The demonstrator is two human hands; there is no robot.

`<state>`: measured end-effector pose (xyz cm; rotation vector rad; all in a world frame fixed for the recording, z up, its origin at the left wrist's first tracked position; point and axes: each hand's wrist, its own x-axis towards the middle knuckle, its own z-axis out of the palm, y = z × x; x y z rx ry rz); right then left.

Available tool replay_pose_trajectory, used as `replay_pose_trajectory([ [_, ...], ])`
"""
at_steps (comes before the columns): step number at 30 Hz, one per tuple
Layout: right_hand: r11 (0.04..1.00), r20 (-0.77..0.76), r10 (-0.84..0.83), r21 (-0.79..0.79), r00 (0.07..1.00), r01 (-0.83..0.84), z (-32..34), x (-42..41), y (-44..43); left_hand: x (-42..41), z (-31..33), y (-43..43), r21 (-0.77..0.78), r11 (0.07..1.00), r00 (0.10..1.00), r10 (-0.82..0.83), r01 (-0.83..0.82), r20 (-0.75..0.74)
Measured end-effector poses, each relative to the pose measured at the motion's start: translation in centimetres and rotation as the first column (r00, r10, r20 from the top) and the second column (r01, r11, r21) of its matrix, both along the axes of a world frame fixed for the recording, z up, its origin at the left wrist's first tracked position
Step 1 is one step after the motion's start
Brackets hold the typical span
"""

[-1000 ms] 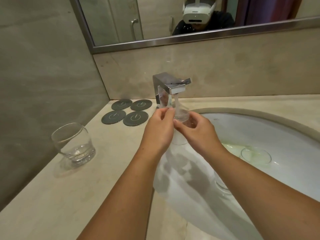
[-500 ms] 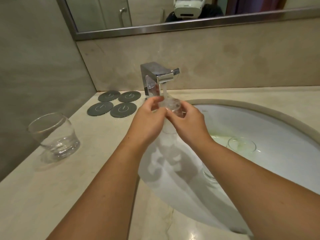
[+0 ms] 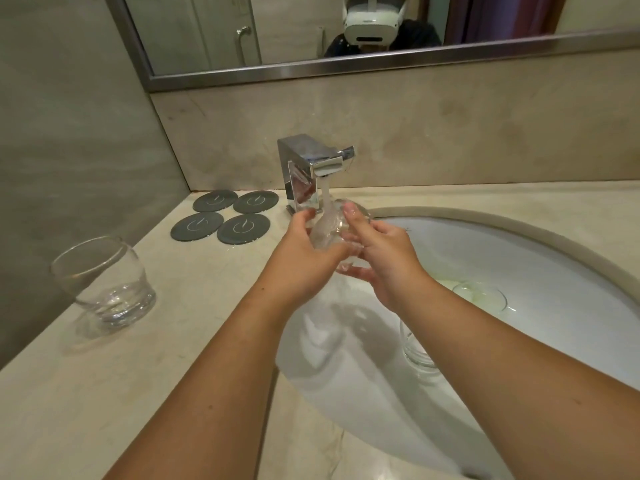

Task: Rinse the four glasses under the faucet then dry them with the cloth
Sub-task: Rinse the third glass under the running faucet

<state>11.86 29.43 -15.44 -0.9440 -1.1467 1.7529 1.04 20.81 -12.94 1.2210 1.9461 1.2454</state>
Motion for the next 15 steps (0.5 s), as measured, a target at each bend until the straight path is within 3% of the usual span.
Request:
replay_pose_trajectory([
  [5, 0.988, -0.103, 0.046, -0.141, 0.994, -0.06, 0.4, 0.05, -0.34, 0.21, -0.16, -0.04, 0.015, 0.999, 0.996, 0.027, -0.028, 0.086],
  [15, 0.955, -0.182, 0.183, -0.2, 0.966, -0.219, 0.68, 0.47, -0.49, -0.29, -0.06, 0.41, 0.128, 0.973, 0.904, 0.125, -0.193, 0.408],
])
